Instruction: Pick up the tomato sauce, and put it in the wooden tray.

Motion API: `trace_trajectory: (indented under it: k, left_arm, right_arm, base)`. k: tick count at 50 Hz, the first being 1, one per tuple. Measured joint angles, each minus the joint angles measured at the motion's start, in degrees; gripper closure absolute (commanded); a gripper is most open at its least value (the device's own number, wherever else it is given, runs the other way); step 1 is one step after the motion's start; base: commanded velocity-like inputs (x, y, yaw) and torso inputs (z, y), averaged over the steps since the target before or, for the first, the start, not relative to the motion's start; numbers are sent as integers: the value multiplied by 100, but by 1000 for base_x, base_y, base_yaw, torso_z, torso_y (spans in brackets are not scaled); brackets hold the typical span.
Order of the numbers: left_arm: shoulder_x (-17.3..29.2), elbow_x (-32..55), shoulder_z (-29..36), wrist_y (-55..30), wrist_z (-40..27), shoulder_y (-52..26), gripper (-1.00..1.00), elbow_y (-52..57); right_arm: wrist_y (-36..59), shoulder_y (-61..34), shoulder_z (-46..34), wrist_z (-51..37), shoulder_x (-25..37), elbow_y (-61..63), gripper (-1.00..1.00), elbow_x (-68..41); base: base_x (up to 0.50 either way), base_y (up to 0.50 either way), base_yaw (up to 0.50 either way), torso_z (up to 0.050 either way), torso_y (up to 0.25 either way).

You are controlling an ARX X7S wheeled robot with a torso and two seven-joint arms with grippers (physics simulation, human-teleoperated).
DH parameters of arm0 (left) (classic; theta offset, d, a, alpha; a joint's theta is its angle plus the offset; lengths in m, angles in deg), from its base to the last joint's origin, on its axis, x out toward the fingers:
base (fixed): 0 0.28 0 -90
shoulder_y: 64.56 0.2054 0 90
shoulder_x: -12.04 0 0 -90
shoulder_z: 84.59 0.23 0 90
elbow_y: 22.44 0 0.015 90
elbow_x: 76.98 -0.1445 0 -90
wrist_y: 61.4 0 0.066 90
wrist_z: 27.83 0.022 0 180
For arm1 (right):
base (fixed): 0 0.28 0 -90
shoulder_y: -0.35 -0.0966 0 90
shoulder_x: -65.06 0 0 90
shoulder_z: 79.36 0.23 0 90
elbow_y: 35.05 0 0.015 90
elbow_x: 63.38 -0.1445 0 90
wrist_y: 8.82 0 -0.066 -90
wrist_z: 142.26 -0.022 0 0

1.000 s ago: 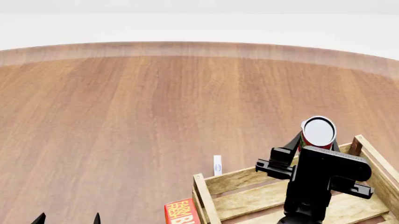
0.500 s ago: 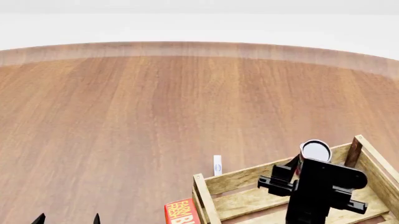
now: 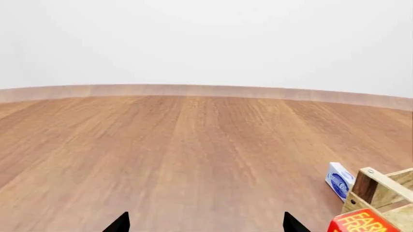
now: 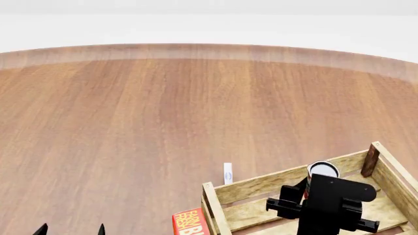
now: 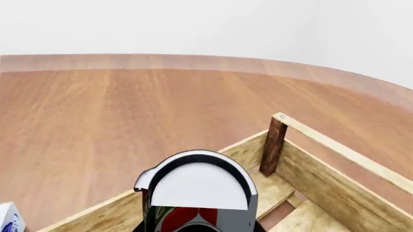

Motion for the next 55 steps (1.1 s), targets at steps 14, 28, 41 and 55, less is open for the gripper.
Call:
trace_trajectory:
  k: [14,28,41,55]
  left_arm:
    - [30,18,27,-47,-51,23,-100,92]
    - [50,37,50,-73,-89,30,-100,141]
    - [60,50,72,-66,-106,22,-100,137]
    - [78,69,92,-61,-121,15,-100,138]
  right_arm:
    - [467,-50,155,111,6,0,100,18]
    - [893,-106,259,162,10,0,100,62]
    - [988,-120,242,141,6,0,-100,103]
    - [1033,-135,169,86,6,1,-100,250]
  base:
    - [0,0,0,0,0]
    - [0,0,0,0,1]
    - [0,0,0,0,0]
    - [0,0,0,0,0]
